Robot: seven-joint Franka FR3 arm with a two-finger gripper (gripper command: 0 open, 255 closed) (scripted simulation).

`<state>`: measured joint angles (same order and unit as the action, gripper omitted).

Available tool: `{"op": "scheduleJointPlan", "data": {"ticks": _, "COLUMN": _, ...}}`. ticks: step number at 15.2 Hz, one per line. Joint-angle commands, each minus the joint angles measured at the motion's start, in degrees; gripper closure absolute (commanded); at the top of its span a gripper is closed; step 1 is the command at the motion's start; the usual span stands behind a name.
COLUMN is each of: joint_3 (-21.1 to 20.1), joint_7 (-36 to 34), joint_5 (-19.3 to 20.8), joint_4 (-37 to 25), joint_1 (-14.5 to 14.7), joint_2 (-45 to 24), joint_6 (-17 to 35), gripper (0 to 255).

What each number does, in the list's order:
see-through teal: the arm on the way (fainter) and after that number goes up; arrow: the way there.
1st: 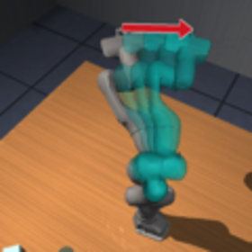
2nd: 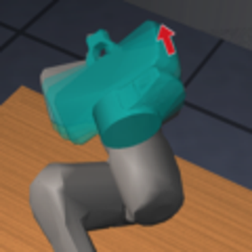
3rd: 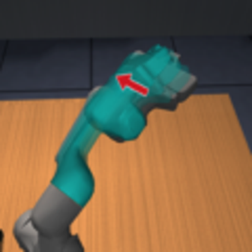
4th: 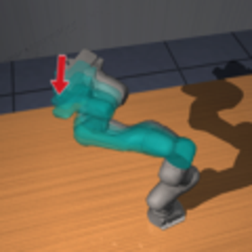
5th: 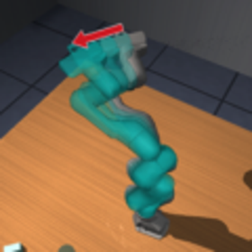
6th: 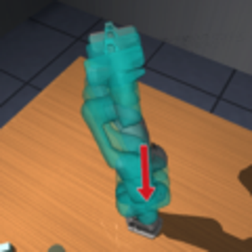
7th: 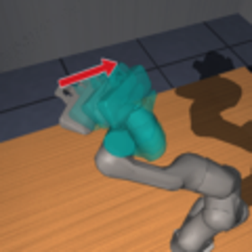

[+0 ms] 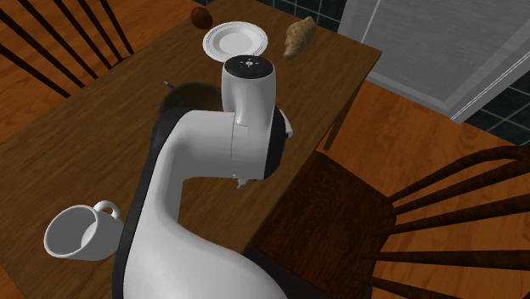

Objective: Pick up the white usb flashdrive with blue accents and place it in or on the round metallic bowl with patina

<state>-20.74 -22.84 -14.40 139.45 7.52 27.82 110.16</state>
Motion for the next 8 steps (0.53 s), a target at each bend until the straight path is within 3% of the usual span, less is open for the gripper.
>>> {"op": "scheduleJointPlan", "data": {"ticks": 1, "joint_3": -0.3, "joint_7": 0.0, "joint_5": -1.0, "joint_4": 0.1, "joint_1": 0.2, "joint_2": -0.4, "joint_6": 0.3, "gripper": 255}}
{"op": "scheduleJointPlan", "data": {"ticks": 8, "joint_3": 0.4, "joint_7": -0.2, "joint_5": -0.7, "joint_4": -0.9, "joint_1": 0.5, "joint_2": 0.1, "joint_6": -1.3, "gripper": 255}}
